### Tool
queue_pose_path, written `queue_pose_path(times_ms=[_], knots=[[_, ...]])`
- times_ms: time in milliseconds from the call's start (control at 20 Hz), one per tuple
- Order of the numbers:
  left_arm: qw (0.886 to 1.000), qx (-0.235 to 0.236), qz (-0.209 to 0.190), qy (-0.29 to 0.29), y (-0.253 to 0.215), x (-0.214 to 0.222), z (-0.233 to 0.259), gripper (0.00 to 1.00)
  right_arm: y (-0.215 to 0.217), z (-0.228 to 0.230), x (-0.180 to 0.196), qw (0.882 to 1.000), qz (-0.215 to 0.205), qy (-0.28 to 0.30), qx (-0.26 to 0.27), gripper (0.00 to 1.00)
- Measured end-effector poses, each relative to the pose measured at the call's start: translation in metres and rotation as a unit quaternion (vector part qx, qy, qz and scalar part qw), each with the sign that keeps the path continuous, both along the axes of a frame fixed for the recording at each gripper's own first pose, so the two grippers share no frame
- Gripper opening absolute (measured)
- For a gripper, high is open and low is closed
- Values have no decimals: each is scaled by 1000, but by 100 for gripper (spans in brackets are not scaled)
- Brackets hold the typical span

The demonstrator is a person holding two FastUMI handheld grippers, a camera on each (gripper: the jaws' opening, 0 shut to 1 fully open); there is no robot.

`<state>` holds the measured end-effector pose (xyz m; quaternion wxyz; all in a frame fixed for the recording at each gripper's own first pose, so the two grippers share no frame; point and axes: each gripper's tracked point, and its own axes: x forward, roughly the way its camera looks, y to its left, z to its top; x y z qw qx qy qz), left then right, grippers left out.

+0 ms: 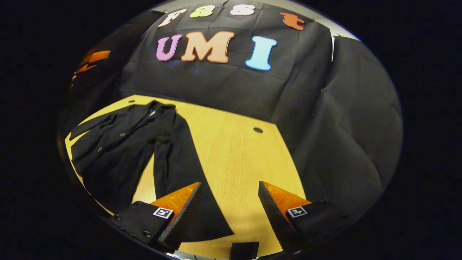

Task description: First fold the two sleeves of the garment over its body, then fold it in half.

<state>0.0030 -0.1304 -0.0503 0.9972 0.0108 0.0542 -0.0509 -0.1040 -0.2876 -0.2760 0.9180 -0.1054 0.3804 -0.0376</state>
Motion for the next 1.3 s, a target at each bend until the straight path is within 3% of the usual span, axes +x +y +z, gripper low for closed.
queue_pose_path(times_ms=[350, 750, 900, 1000, 1100, 1300], knots=[[1000, 8, 2, 5, -20, 2, -5, 93, -8, -58, -30, 995, -7, 88, 40, 99], [1000, 9, -10, 9, -46, 9, -10, 93, -4, -89, -58, 988, -5, 140, 67, 100], [1000, 11, -25, 1, -60, 14, -7, 92, 0, -94, -61, 984, -24, 144, 100, 100], [999, 10, -45, -2, -78, 21, -5, 93, 5, -94, -62, 982, -38, 139, 119, 91], [997, 16, -77, 5, -101, 25, -8, 93, 15, -95, -62, 985, -24, 126, 116, 79], [992, 0, -126, -11, -140, 25, 7, 93, 34, -98, -62, 989, -31, 91, 115, 22]])
